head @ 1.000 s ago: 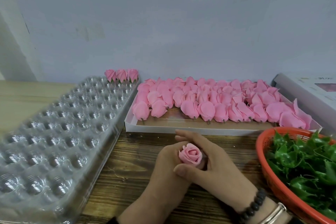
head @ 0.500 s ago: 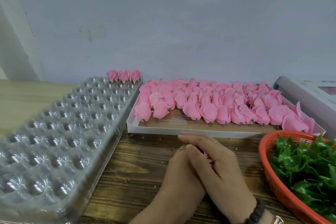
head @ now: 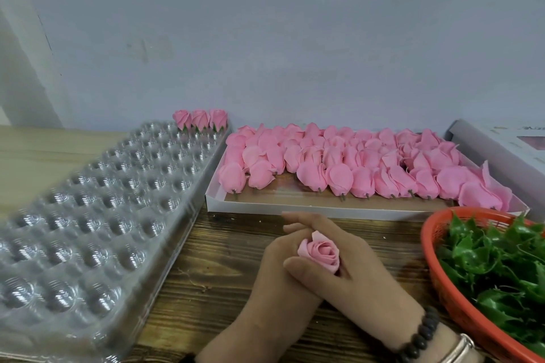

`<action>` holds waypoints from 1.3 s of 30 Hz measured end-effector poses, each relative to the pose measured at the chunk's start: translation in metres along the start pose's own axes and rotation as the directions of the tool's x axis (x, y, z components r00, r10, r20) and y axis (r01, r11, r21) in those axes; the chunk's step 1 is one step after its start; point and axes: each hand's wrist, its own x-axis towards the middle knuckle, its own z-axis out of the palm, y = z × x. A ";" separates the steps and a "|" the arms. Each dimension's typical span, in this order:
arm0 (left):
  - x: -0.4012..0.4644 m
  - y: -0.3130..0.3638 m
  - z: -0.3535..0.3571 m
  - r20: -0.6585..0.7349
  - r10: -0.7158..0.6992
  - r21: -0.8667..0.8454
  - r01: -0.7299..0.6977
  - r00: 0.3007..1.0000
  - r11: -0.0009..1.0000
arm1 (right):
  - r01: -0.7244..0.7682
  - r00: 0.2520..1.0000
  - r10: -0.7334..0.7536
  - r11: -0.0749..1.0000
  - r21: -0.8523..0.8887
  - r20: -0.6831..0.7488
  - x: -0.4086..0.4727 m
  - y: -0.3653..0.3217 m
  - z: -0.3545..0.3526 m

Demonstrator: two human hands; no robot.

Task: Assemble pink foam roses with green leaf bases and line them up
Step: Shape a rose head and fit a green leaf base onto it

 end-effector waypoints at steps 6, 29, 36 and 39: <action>0.003 0.001 -0.007 -0.072 0.040 -0.033 -0.042 0.997 0.999 | -0.017 0.998 0.020 0.998 0.062 -0.058 -0.003 0.002 0.000; 0.003 -0.009 0.004 -0.195 -0.392 -0.667 0.171 0.899 0.725 | 0.098 0.946 -0.050 0.986 0.137 -0.320 0.002 0.002 0.024; 0.004 -0.010 0.001 -0.052 -0.308 -0.605 0.215 0.950 0.767 | 0.054 0.935 0.060 0.950 0.309 -0.349 0.005 0.007 0.016; 0.006 -0.011 -0.009 -0.090 -0.316 -0.462 0.242 0.944 0.853 | 0.013 0.908 0.108 0.958 0.285 -0.404 0.007 0.013 0.011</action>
